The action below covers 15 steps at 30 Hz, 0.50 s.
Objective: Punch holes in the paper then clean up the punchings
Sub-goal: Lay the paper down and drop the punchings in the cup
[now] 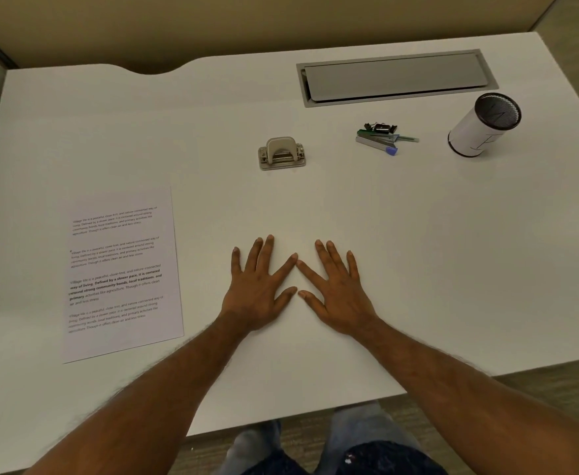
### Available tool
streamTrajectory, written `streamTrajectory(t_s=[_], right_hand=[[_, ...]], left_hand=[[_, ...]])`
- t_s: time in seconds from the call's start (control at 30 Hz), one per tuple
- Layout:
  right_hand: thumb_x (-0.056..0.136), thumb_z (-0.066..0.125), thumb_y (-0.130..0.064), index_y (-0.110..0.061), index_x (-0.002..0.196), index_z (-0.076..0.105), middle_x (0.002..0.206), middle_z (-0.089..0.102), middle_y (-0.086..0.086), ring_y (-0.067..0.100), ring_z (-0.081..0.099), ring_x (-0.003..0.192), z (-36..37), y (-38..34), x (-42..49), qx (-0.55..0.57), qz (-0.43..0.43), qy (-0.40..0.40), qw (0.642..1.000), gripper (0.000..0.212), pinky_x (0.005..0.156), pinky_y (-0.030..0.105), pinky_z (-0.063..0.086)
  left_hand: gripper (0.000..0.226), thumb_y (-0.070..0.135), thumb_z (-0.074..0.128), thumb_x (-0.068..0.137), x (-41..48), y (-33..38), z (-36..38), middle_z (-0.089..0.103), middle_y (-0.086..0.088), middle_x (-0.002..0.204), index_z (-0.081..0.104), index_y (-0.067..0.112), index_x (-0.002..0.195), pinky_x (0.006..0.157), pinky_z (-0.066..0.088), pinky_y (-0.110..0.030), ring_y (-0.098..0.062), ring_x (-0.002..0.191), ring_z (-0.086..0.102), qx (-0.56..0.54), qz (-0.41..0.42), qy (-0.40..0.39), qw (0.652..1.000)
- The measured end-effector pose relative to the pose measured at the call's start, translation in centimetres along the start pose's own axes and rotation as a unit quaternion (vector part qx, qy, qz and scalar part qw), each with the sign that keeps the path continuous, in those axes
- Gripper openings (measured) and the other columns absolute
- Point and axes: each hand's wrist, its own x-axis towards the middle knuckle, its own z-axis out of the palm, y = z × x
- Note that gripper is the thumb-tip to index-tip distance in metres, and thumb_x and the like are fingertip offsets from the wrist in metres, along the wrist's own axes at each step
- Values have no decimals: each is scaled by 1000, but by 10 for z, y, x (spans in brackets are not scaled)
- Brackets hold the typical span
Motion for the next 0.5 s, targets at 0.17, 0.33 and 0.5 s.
streamTrajectory(t_s=[0.17, 0.33, 0.5], right_hand=[[97, 26, -56, -35, 149, 27, 161, 14, 12, 29, 7, 149, -3, -4, 1, 22, 10, 26, 999, 55, 118, 56, 9], [94, 45, -43, -27, 119, 67, 141, 49, 9, 29, 40, 135, -5, -13, 17, 166, 65, 120, 977, 37, 114, 48, 26], [86, 67, -29, -25, 93, 74, 119, 57, -2, 18, 48, 117, -5, -14, 35, 238, 120, 168, 949, 11, 103, 37, 36]], left_hand=[[66, 66, 10, 94, -1, 1, -3, -4, -14, 165, 10, 40, 155, 117, -1, -63, -32, 152, -3, -15, -7, 4, 1000], [51, 55, 26, 98, 4, 5, -3, 21, -11, 162, 42, 42, 144, 117, 4, -62, -31, 150, 13, -94, -40, 55, 993], [38, 47, 37, 98, 12, 13, 3, 42, -9, 152, 62, 41, 126, 115, 13, -63, -30, 144, 29, -106, -78, 119, 984]])
